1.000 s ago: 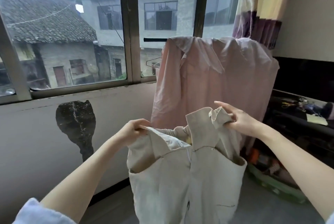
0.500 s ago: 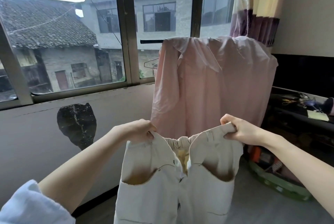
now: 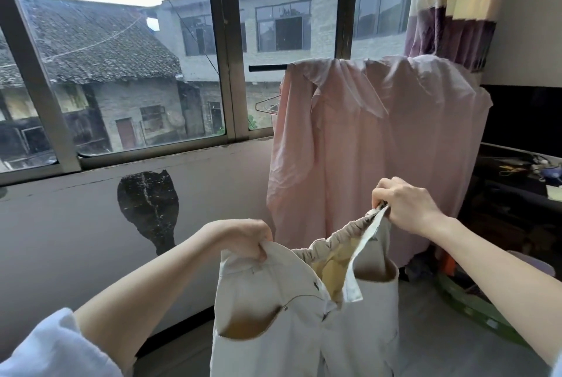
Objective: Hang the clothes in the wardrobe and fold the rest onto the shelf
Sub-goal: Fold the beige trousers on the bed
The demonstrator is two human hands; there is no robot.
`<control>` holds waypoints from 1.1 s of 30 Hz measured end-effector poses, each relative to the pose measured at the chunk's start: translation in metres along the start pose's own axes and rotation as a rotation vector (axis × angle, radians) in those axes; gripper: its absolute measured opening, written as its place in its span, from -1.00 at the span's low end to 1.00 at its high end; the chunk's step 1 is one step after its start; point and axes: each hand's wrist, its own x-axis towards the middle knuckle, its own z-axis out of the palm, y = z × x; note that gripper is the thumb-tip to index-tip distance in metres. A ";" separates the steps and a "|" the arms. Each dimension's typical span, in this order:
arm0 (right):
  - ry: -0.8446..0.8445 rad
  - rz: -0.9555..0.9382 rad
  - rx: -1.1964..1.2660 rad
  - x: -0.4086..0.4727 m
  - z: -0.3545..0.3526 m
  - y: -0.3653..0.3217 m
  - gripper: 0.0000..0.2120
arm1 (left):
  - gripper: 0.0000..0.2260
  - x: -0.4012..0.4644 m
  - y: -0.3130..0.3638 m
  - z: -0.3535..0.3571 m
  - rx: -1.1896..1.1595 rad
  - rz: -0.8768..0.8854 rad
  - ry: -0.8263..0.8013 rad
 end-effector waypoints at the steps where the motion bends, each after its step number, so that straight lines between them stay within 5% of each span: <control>1: 0.011 0.023 0.001 0.000 0.001 0.000 -0.84 | -0.96 -0.002 -0.001 0.000 -0.023 -0.009 -0.014; 6: 0.068 0.022 0.205 0.002 0.002 0.002 -0.75 | -0.93 -0.008 -0.001 -0.002 0.016 -0.041 0.038; 10: 0.130 -0.055 0.468 0.009 -0.006 0.000 -0.74 | -0.81 -0.010 0.003 -0.006 0.376 0.069 0.510; 17: -0.007 -0.073 0.865 0.029 -0.043 -0.049 -0.57 | -0.87 -0.020 0.040 -0.021 0.106 0.436 1.117; 22: -0.257 -0.078 1.134 0.028 -0.057 -0.083 -0.73 | -0.81 -0.020 0.059 -0.014 -0.106 0.442 1.172; 27: -0.533 -0.012 1.302 0.020 -0.065 -0.080 -0.59 | -0.68 -0.021 0.050 0.000 -0.230 0.346 1.199; 30: -0.570 -0.038 1.336 0.014 -0.057 -0.087 -0.54 | -0.76 -0.022 0.050 -0.001 -0.258 0.293 1.221; 33: -0.545 0.035 1.379 0.014 -0.054 -0.096 -0.79 | -0.85 -0.024 0.048 -0.003 -0.297 0.274 1.236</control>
